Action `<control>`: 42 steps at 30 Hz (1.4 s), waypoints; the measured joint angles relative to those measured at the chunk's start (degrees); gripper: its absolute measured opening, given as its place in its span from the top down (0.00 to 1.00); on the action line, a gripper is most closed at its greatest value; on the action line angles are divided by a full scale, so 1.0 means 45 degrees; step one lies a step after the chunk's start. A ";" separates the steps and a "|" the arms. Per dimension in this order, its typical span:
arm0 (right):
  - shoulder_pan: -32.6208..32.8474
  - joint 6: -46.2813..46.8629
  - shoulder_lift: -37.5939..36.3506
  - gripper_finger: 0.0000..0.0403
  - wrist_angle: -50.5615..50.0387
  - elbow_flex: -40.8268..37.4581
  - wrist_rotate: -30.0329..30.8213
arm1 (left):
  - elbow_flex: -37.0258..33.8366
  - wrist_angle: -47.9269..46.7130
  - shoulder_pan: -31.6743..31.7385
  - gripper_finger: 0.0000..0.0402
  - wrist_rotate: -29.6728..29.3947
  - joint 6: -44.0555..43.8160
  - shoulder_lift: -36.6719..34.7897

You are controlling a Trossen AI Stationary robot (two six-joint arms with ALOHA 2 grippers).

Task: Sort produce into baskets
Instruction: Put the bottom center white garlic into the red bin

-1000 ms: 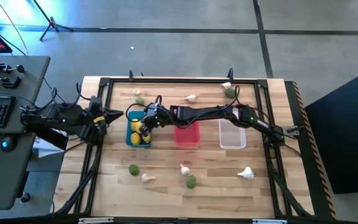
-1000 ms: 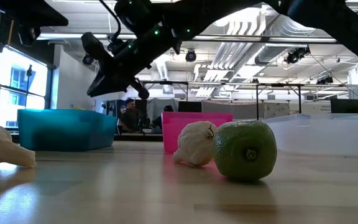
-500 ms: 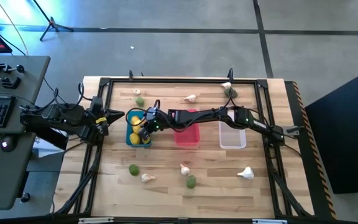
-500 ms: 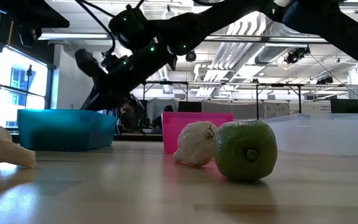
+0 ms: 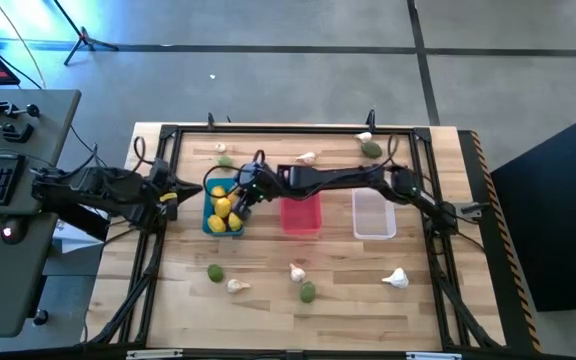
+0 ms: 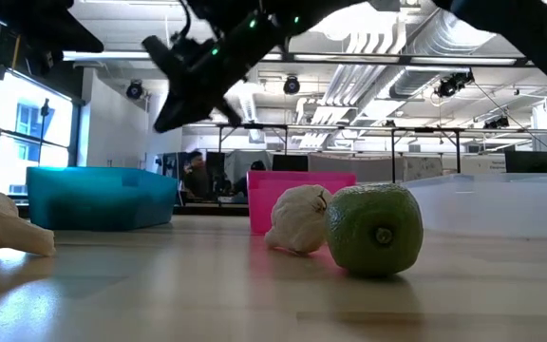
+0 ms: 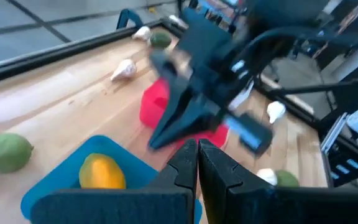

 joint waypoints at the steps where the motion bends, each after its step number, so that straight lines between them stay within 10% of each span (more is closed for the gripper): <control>1: -0.0016 -0.0466 -0.0229 1.00 -0.0345 0.0000 0.0107 | 0.0000 0.0014 0.0000 1.00 0.0040 0.0000 0.0170; 15: -0.0275 -0.2118 -0.1362 1.00 -0.0822 -0.0336 -0.0565 | 0.0000 0.2098 -0.0001 1.00 0.0961 0.1006 0.1268; 26: 0.0926 0.1392 -0.3763 1.00 0.4208 -0.6301 0.0448 | 0.0000 0.2107 0.0005 1.00 0.0966 0.1116 0.1285; 42: 0.2580 0.6991 -1.1002 1.00 0.4583 -1.3018 0.4141 | 0.0005 0.1951 0.0029 1.00 0.1621 0.0469 0.2565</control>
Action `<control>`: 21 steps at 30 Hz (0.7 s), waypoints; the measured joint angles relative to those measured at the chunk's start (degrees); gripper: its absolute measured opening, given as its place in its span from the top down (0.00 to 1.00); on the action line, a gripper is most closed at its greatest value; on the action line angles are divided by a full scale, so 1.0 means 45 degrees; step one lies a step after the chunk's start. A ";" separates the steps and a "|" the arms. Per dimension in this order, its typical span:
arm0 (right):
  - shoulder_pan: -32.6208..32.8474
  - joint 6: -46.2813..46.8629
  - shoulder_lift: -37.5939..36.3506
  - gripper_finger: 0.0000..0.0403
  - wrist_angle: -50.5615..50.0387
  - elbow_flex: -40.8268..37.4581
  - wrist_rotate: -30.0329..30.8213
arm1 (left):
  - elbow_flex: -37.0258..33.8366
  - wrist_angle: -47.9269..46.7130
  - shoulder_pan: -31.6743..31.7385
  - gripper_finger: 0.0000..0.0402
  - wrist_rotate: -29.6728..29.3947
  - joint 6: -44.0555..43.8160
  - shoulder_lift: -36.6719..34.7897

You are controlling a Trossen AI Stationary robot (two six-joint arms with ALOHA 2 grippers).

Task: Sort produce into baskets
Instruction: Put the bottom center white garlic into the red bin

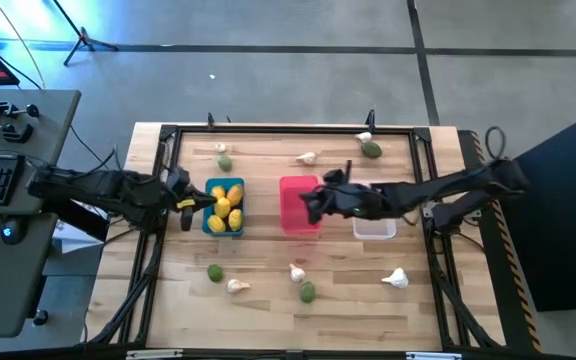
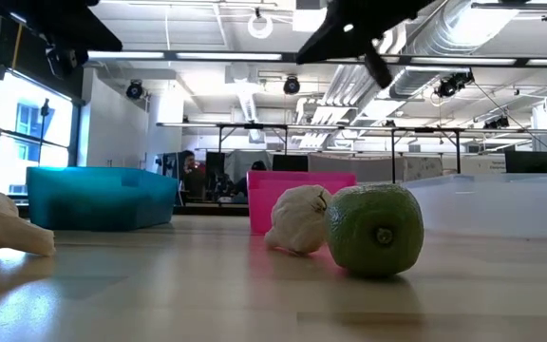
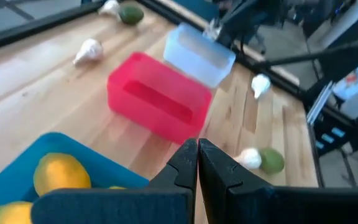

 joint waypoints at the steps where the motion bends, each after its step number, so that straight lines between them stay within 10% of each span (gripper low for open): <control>1: 0.0167 0.0129 -0.0299 1.00 -0.0168 -0.0197 0.0005 | 0.0000 0.0034 0.0000 1.00 0.0134 0.0000 0.0228; 21: 0.2491 -0.1229 -0.5619 1.00 -0.9716 -0.0162 -0.1483 | 0.1508 0.6050 -0.0414 1.00 0.4481 0.1677 0.9192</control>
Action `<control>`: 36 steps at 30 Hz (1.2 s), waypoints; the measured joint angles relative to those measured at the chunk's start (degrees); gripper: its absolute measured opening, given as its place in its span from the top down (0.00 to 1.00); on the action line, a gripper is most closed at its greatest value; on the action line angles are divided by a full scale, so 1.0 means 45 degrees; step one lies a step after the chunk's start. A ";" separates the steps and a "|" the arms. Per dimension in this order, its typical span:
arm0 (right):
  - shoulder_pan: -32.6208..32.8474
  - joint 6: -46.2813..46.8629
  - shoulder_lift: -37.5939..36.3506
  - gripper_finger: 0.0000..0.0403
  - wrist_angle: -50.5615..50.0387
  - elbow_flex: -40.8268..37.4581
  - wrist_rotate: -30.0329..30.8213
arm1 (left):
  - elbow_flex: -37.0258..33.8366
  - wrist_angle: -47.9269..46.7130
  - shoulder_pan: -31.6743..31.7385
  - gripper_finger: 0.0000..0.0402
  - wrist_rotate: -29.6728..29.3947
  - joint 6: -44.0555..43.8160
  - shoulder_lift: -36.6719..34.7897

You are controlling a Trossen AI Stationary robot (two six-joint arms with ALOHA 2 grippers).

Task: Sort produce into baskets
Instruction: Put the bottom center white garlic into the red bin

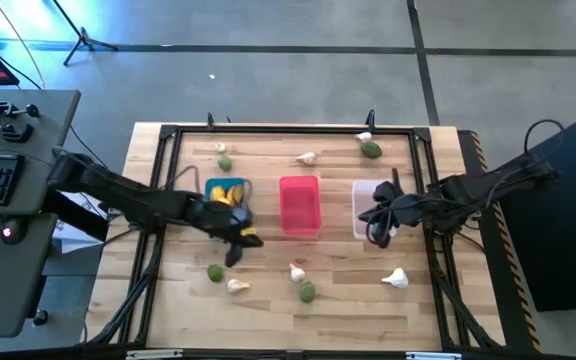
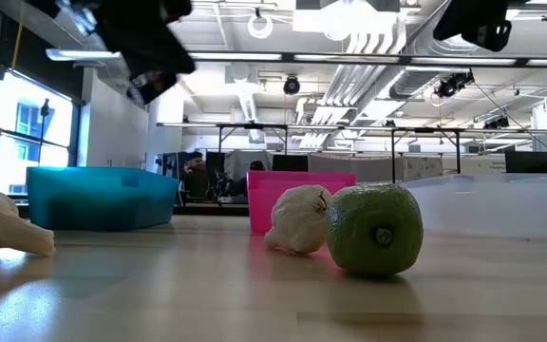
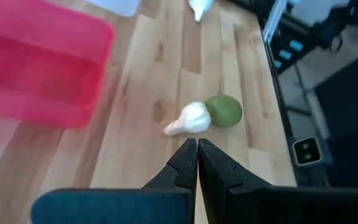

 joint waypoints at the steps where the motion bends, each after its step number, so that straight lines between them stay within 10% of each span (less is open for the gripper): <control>1: 0.0000 -0.0235 -0.0171 1.00 -0.0136 0.0004 -0.0032 | 0.0425 0.0051 -0.0059 1.00 -0.0001 0.0291 0.0526; 18: -0.0005 -0.1312 -0.0957 1.00 -0.2502 0.0008 -0.0887 | 0.7663 -0.3768 -0.0354 0.72 0.0930 0.3995 0.6923; 36: -0.0005 -0.1691 -0.0947 1.00 -0.2878 0.0012 -0.1388 | 0.8566 -0.4135 -0.0356 0.35 0.1377 0.7625 0.9346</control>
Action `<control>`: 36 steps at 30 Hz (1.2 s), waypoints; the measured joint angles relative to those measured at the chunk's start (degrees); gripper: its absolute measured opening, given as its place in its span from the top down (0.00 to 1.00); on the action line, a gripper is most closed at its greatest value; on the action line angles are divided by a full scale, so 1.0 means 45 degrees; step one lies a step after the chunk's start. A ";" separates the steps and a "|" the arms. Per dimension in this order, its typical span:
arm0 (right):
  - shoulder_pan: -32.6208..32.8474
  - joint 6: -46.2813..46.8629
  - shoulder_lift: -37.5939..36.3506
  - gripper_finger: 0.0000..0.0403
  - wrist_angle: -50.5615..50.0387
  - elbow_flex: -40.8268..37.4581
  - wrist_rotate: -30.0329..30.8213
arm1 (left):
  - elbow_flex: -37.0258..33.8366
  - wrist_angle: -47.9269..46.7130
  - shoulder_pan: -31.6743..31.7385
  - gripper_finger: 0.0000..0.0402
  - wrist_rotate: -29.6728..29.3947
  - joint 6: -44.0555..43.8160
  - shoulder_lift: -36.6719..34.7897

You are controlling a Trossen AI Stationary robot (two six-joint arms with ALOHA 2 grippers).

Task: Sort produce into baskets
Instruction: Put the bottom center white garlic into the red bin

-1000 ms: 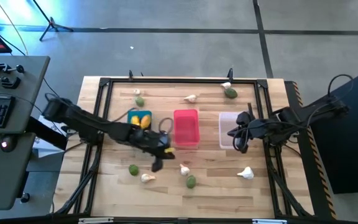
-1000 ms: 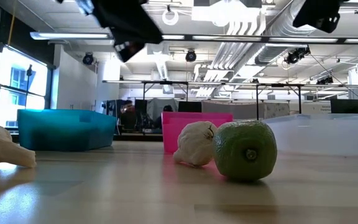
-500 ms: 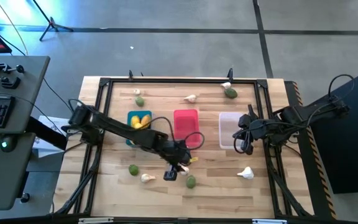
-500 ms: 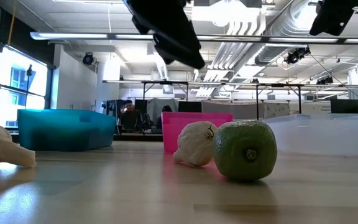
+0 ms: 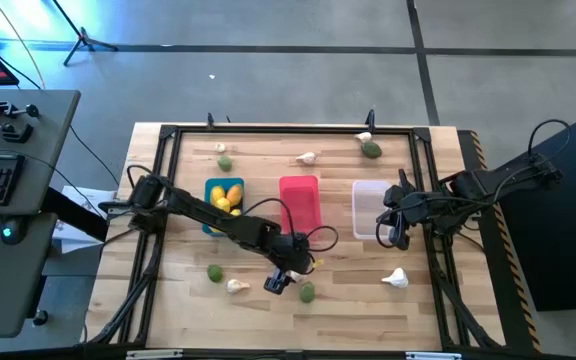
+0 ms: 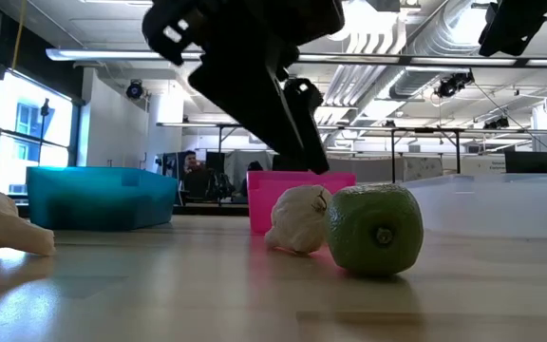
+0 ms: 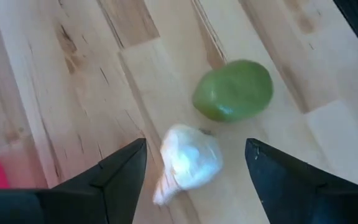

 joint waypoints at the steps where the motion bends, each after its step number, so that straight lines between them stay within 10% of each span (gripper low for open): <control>1: 0.0000 -0.0009 0.0000 1.00 -0.0003 -0.0002 0.0005 | 0.0000 0.0093 0.0002 0.35 -0.0001 0.0119 0.0110; 23: 0.0000 -0.0029 0.0003 1.00 -0.0792 -0.0003 0.0010 | -0.0011 0.0307 -0.0244 0.37 -0.0715 0.2240 0.1101; 36: 0.0000 -0.0033 0.0000 1.00 -0.0801 -0.0005 0.0155 | -0.0010 -0.0409 -0.0241 0.64 -0.0724 0.2420 0.1091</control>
